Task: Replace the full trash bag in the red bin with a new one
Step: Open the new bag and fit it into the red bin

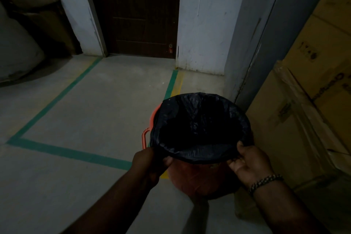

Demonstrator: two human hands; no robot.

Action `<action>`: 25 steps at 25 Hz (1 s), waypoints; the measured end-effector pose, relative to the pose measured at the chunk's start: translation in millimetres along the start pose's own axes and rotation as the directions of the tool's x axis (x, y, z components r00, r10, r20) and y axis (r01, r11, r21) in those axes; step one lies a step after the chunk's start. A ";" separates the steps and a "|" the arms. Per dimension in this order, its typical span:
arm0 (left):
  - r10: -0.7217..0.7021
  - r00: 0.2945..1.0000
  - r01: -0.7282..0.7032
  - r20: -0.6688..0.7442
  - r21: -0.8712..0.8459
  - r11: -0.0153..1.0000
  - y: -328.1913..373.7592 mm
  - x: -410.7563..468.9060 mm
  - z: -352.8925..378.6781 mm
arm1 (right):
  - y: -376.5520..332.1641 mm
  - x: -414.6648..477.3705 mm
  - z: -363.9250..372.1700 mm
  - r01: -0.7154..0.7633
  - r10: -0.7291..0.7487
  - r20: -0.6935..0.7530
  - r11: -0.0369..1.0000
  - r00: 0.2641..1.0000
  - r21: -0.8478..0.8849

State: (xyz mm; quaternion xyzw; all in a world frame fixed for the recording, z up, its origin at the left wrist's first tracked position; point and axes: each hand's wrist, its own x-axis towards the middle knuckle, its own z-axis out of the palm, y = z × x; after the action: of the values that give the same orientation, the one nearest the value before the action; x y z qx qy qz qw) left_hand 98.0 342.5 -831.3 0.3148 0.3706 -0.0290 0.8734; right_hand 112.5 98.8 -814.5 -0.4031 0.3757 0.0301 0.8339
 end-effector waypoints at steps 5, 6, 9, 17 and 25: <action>-0.084 0.996 0.083 0.017 0.060 0.995 5.5 -3.2 4.6 | -1.1 -1.1 -5.4 0.001 -0.001 0.011 1.000 1.000 -0.006; -0.088 0.996 0.088 0.006 0.039 0.995 6.2 -2.7 3.1 | -1.0 -0.8 -6.0 0.003 -0.003 0.016 1.000 1.000 0.001; -0.128 0.992 0.128 -0.001 0.010 0.992 10.3 0.1 -0.1 | -3.7 0.2 -7.9 -0.010 0.010 0.028 1.000 1.000 0.008; -0.126 0.990 0.108 0.066 0.234 0.966 3.4 -1.6 5.2 | -12.3 0.6 -8.1 -0.005 -0.012 0.097 0.986 0.995 0.168; -0.110 0.987 0.096 0.117 0.116 0.989 -22.1 -9.8 15.5 | 27.8 -28.2 10.9 -0.097 0.093 0.061 0.994 0.994 0.058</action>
State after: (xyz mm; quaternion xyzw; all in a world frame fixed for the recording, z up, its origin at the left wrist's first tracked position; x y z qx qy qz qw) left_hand 94.3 314.2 -828.2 0.3404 0.3296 -0.1140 0.8732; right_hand 89.1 132.2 -810.0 -0.3580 0.3707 0.0701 0.8541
